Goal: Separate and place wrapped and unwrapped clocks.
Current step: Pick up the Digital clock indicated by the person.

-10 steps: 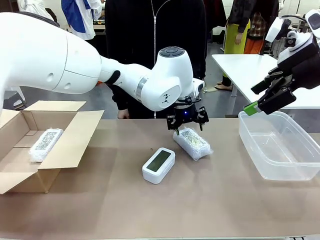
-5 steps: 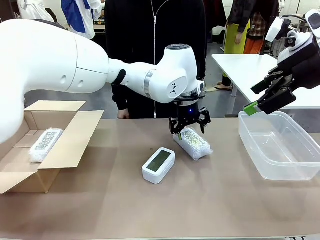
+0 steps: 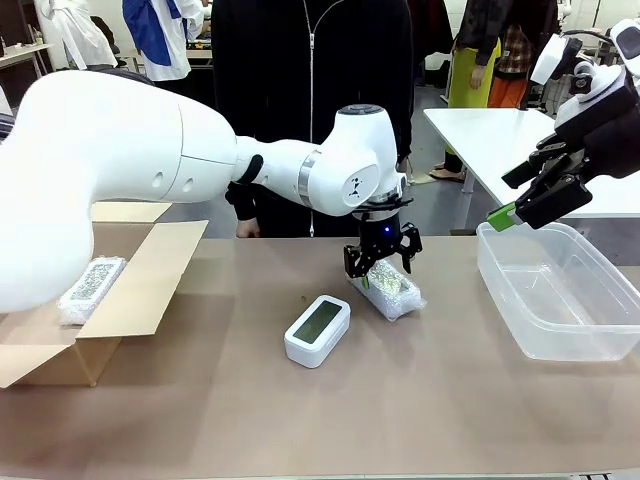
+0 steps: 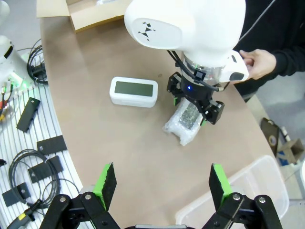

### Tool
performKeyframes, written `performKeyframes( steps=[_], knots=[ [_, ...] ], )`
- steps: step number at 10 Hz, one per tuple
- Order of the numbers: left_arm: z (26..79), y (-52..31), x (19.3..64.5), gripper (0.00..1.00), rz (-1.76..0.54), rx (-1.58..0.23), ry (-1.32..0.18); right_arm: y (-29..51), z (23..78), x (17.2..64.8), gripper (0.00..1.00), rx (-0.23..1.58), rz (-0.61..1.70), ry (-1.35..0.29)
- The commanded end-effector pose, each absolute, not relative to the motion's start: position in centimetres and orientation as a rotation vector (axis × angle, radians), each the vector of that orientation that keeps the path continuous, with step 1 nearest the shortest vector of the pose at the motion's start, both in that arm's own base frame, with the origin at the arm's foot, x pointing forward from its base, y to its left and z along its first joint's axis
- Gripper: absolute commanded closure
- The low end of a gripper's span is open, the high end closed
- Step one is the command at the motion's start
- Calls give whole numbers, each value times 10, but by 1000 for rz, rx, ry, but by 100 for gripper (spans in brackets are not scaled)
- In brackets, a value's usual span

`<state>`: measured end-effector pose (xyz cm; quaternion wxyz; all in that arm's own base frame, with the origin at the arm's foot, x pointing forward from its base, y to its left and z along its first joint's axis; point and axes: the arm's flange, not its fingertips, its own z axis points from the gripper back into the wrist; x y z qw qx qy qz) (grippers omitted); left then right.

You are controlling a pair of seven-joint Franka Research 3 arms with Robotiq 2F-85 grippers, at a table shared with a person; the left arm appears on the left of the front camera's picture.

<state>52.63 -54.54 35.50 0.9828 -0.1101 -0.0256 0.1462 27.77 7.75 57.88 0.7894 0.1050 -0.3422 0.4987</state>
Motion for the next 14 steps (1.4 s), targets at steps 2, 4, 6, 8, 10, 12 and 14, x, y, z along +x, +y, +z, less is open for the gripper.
performKeyframes(
  steps=[2, 4, 6, 8, 10, 12, 14],
  knots=[
    [357, -561, 535, 0, 338, -198, -89, 78, 577, 278, 0, 249, 1080, -733],
    [349, -568, 535, 0, 358, -154, -108, 78, 577, 278, 0, 249, 1080, -733],
    [343, -571, 537, 0, 377, -129, -123, 78, 577, 278, 0, 249, 1080, -733],
    [337, -568, 541, 0, 407, -121, -120, 78, 577, 278, 0, 249, 1080, -733],
    [335, -567, 543, 0, 424, -106, -123, 78, 577, 278, 0, 249, 1080, -733],
    [335, -568, 544, 0, 423, -109, -127, 78, 577, 278, 0, 249, 1080, -733],
    [331, -567, 548, 0, 416, -109, -128, 78, 577, 278, 0, 249, 1080, -733]
  ],
)
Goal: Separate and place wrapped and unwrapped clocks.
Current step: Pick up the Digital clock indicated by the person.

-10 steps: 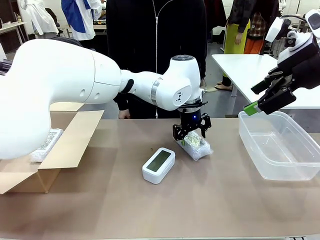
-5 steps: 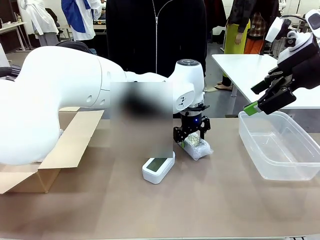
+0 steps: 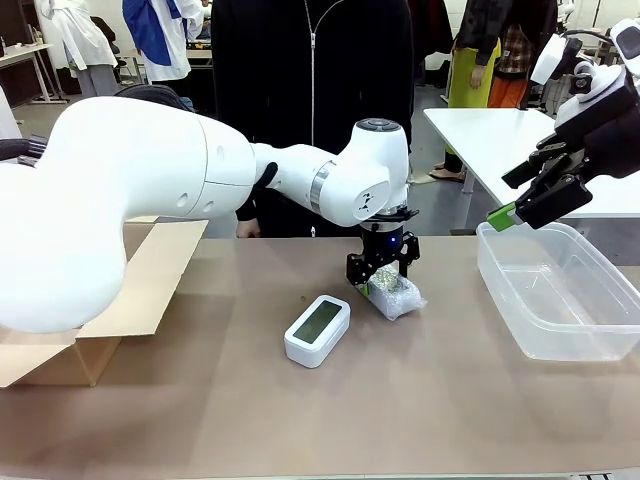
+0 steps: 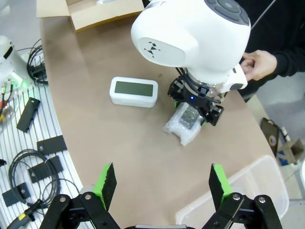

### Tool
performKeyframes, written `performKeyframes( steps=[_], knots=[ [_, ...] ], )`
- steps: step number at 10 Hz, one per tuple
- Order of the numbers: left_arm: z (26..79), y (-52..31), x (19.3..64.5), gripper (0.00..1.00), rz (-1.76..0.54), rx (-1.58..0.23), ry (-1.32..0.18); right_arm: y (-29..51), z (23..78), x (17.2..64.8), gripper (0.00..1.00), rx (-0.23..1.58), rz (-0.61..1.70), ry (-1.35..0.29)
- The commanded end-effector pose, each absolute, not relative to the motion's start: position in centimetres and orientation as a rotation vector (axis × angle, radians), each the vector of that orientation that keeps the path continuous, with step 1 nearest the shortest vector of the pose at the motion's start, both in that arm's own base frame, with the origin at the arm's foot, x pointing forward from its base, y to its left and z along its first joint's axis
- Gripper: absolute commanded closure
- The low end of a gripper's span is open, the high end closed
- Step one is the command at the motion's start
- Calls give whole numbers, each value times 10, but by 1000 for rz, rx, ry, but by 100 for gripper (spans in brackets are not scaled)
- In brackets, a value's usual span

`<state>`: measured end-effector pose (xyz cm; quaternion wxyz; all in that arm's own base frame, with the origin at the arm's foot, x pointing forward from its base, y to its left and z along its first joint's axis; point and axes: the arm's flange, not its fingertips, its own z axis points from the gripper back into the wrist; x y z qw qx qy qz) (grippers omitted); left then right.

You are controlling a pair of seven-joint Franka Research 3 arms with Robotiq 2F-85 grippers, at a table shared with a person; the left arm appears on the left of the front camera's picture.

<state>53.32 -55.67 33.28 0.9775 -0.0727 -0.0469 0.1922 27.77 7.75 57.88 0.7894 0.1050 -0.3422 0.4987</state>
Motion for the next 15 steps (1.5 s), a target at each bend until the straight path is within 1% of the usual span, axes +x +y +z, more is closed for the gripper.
performKeyframes(
  steps=[1, 2, 3, 4, 5, 6, 7, 8, 9, 10, 13, 14, 15],
  knots=[
    [329, -567, 549, 20, 411, -122, -133, 78, 577, 278, 0, 249, 1080, -733],
    [329, -567, 550, 20, 404, -124, -135, 78, 577, 278, 0, 249, 1080, -733],
    [329, -567, 549, 40, 400, -126, -133, 78, 577, 278, 0, 249, 1080, -733],
    [329, -568, 548, 25, 393, -131, -128, 78, 577, 278, 0, 249, 1080, -733],
    [332, -566, 544, 60, 386, -133, -128, 78, 577, 278, 0, 249, 1080, -733],
    [339, -564, 538, 45, 385, -137, -142, 78, 577, 278, 0, 249, 1080, -733],
    [353, -557, 527, 80, 364, -153, -170, 78, 577, 278, 0, 249, 1080, -733],
    [373, -548, 512, 80, 326, -161, -204, 78, 577, 278, 0, 249, 1080, -733],
    [398, -533, 497, 80, 287, -208, -195, 78, 577, 278, 0, 249, 1080, -733],
    [418, -518, 486, 80, 296, -157, -222, 78, 577, 278, 0, 249, 1080, -733],
    [472, -475, 445, 80, 120, -150, -275, 78, 577, 278, 0, 249, 1080, -733],
    [493, -452, 433, 80, 18, -183, -304, 78, 577, 278, 0, 249, 1080, -733],
    [509, -433, 425, 80, -56, -198, -300, 78, 577, 278, 0, 249, 1080, -733]
  ],
)
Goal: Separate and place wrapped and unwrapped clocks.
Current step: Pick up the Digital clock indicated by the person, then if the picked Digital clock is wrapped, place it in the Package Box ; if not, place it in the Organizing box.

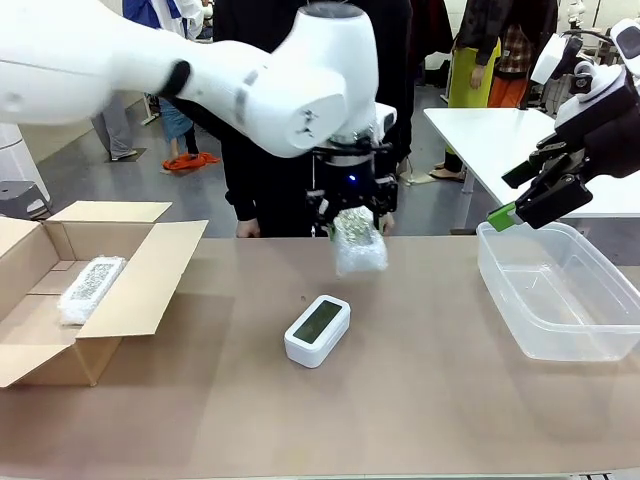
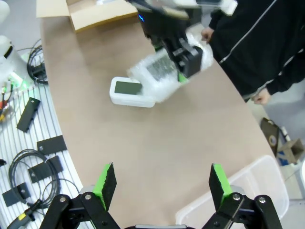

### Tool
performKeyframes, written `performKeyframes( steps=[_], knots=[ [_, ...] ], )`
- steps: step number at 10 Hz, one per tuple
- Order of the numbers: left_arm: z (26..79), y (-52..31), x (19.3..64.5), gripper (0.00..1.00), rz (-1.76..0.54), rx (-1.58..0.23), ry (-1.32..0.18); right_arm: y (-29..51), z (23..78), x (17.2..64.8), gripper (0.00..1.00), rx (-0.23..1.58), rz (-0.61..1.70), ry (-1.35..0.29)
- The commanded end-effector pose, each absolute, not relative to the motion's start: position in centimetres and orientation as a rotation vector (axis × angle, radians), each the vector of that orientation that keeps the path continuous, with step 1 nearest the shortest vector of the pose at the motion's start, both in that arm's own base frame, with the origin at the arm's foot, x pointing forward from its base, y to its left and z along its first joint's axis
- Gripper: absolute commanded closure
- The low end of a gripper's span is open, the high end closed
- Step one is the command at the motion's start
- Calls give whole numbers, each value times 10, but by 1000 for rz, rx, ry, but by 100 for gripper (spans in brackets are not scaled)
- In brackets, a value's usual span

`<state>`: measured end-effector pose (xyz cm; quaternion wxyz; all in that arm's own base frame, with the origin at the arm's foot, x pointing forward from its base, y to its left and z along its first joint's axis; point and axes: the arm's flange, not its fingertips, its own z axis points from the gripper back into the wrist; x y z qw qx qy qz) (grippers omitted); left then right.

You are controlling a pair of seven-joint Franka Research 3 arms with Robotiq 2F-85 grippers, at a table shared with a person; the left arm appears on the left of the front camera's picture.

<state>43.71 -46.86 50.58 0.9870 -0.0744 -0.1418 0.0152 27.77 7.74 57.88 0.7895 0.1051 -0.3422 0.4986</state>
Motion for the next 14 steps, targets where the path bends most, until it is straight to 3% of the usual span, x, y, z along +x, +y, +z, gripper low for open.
performKeyframes(
  steps=[1, 3, 4, 14],
  knots=[
    [522, -417, 417, 80, -108, -202, -291, 78, 577, 278, 0, 249, 1080, -733],
    [522, -405, 426, 80, -114, -265, -226, 78, 577, 278, 0, 249, 1080, -733],
    [534, -430, 420, 80, -89, -178, -310, 78, 577, 278, 0, 249, 1080, -733],
    [534, -430, 420, 80, -89, -178, -310, 78, 577, 278, 0, 249, 1080, -733]
  ],
)
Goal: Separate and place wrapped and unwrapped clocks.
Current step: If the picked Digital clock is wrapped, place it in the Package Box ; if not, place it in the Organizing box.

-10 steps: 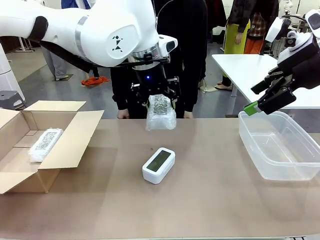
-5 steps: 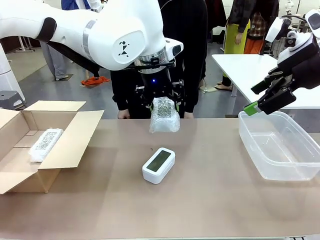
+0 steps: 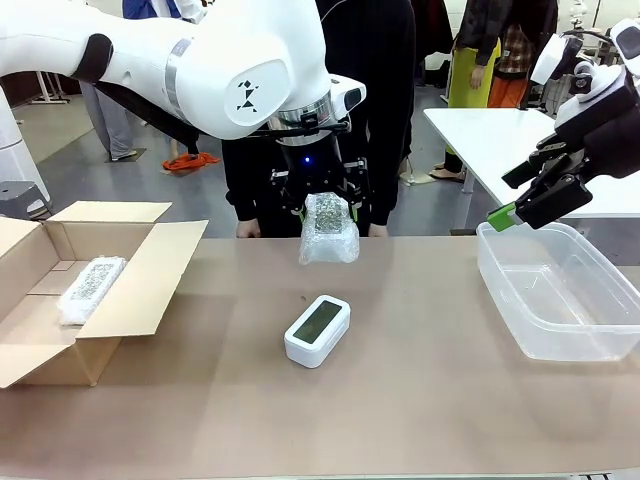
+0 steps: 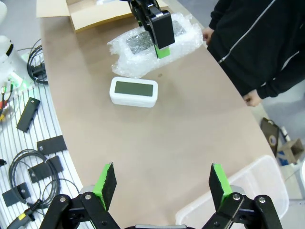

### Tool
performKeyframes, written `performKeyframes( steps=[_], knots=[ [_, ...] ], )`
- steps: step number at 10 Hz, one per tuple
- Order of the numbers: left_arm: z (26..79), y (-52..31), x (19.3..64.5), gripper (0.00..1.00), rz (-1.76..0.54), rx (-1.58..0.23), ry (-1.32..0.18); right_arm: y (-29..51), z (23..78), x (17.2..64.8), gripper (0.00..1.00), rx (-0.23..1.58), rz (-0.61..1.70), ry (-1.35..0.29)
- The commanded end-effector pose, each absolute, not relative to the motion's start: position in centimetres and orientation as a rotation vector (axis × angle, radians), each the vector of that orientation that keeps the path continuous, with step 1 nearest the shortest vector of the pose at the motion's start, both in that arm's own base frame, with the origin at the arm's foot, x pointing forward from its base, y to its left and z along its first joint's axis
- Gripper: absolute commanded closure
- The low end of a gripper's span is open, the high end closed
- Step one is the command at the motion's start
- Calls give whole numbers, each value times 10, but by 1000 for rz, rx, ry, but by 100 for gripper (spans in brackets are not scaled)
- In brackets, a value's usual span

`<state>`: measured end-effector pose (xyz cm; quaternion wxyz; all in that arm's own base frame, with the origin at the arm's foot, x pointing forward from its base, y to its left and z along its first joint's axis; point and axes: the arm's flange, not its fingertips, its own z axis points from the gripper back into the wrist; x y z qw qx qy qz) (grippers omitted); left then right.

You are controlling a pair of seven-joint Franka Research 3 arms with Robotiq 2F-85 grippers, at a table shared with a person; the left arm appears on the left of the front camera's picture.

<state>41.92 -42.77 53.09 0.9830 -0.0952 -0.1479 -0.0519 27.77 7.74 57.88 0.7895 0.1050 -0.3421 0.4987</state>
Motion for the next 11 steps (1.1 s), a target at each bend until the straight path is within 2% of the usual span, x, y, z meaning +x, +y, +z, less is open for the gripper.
performKeyframes(
  steps=[1, 5, 6, 8, 11],
  knots=[
    [534, -430, 420, 80, -89, -178, -310, 78, 577, 278, 0, 249, 1080, -733],
    [534, -430, 420, 80, -89, -178, -310, 78, 577, 278, 0, 249, 1080, -733],
    [531, -428, 419, 20, -105, -192, -297, 78, 577, 278, 0, 249, 1080, -733],
    [540, -360, 439, 20, 21, -162, -333, 78, 577, 278, 0, 249, 1080, -733],
    [538, -221, 442, 20, 90, -151, -240, 78, 577, 278, 0, 249, 1080, -733]
  ],
)
